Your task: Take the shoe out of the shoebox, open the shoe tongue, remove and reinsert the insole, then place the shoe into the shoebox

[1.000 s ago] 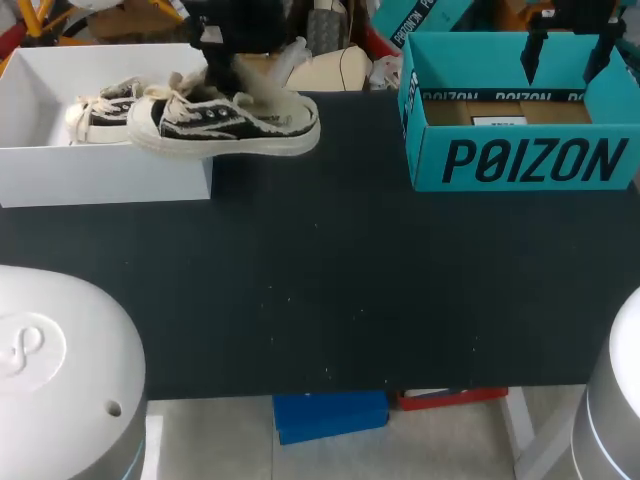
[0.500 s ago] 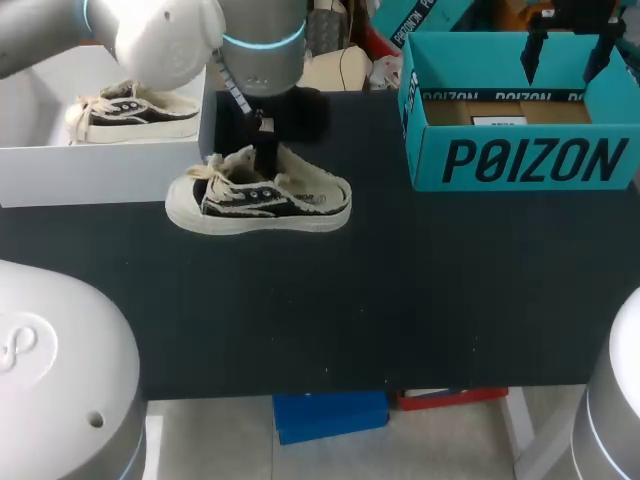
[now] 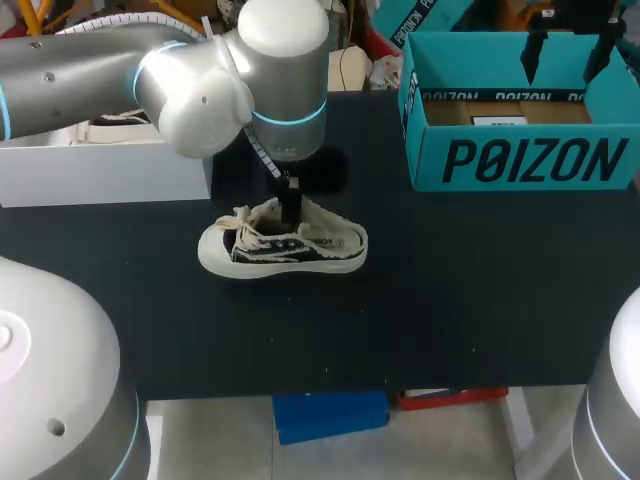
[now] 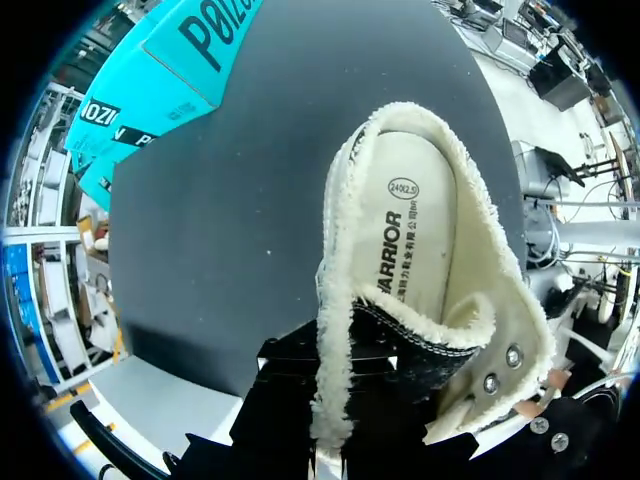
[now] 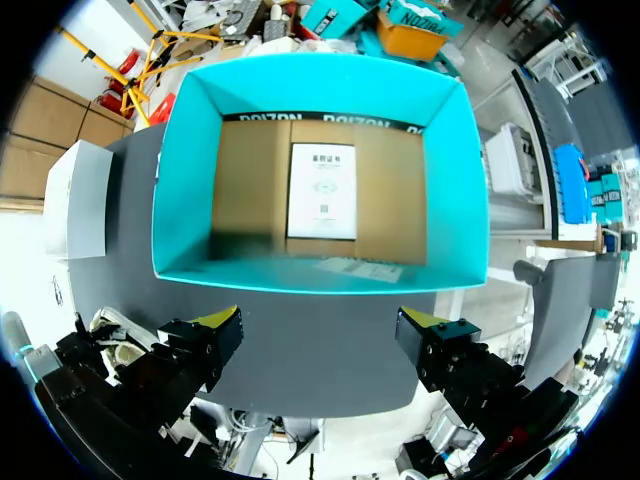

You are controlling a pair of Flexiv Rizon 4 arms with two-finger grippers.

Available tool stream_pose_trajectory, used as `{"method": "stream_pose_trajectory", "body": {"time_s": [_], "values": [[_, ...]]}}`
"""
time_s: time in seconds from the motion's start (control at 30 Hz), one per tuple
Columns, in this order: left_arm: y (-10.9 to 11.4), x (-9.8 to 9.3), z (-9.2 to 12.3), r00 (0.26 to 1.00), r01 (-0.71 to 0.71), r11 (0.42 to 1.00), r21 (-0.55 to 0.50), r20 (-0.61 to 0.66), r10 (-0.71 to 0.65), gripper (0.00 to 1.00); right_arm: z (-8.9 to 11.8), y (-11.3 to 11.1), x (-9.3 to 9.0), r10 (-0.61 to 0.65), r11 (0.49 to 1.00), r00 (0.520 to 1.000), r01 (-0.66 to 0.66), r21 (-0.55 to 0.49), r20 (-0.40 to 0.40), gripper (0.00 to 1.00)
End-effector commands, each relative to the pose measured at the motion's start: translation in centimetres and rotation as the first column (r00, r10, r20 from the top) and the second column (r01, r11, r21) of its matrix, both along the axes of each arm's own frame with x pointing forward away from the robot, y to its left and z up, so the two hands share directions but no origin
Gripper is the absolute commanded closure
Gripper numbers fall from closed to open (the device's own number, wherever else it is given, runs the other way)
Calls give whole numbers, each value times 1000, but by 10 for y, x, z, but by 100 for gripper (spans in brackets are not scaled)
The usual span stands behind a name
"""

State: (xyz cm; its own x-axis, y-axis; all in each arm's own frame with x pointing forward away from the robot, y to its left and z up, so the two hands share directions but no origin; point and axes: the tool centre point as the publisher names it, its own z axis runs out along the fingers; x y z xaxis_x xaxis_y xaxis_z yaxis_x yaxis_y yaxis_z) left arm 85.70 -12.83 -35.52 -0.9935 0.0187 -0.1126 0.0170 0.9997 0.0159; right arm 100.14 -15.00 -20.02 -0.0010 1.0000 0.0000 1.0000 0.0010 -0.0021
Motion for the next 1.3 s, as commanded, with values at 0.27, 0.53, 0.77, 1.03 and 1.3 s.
{"method": "stream_pose_trajectory", "body": {"time_s": [0.27, 0.53, 0.77, 1.03, 1.3], "values": [[-24, 12, -38, 999, 33, 999, -27, -1, -33, 55, 0, 0, 0, -1, 1000, 1000, 1, 0, 0, 0], [-18, 10, 29, 996, 84, 977, -197, 53, -75, 0, 0, 0, 0, -1, 1000, 1000, 1, 0, 0, 0], [24, -5, 103, 995, 103, 857, -504, 52, -89, 0, 0, 0, 0, -1, 1000, 1000, 1, 0, 0, 0], [91, -25, 138, 987, 146, 751, -644, 39, -159, 0, 0, 0, 0, -1, 1000, 1000, 1, 0, 0, 0], [143, -32, 140, 990, 130, 761, -636, 36, -139, 0, 0, 0, 0, -1, 1000, 1000, 1, 0, 0, 0]]}}
